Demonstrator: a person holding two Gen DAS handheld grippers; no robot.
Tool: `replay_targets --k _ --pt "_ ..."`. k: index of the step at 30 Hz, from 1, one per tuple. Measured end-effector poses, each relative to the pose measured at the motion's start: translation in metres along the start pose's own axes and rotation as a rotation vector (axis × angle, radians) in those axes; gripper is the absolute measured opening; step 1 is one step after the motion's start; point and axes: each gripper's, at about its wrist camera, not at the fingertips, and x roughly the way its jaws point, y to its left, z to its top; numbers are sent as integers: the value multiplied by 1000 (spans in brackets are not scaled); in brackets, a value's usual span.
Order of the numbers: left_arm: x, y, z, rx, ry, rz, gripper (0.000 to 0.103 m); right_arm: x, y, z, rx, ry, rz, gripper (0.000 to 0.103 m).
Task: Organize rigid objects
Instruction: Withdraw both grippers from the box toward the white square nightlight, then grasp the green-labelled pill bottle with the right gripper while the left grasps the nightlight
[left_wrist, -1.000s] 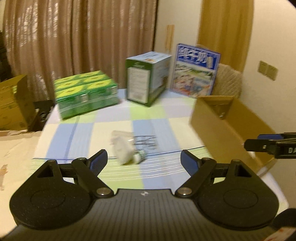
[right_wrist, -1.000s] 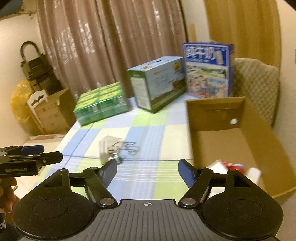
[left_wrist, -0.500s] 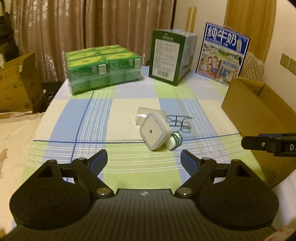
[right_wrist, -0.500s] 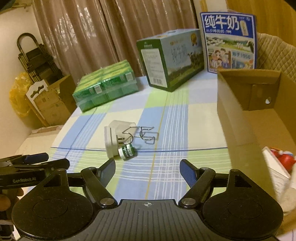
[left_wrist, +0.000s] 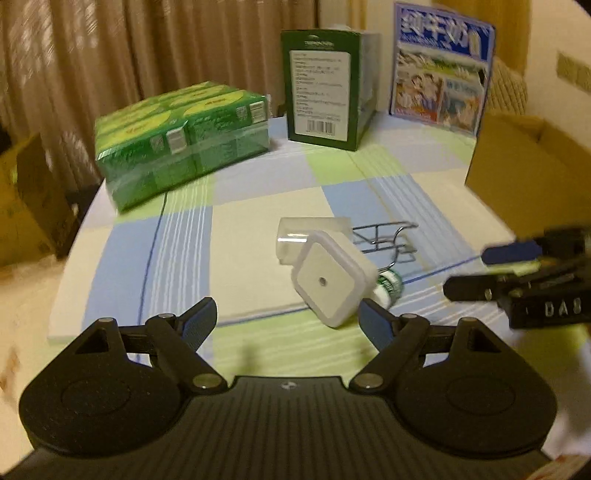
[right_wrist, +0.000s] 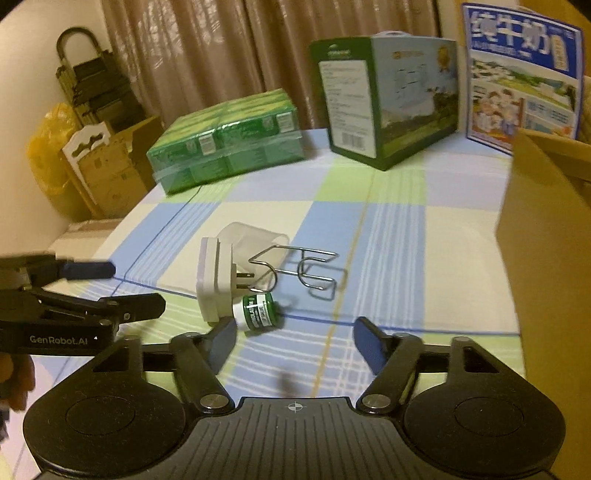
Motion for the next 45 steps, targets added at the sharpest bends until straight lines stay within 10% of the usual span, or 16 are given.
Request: replay_targets --k 28,39,45 --pt "21 19 -2 -22 3 -83 79 62 15 6 -100 118 10 28" --pt "41 24 6 -375 -1 -259 79 31 1 11 -47 114 -48 28" --pt "46 5 12 -348 -13 -206 79 34 -10 11 -18 122 -91 28"
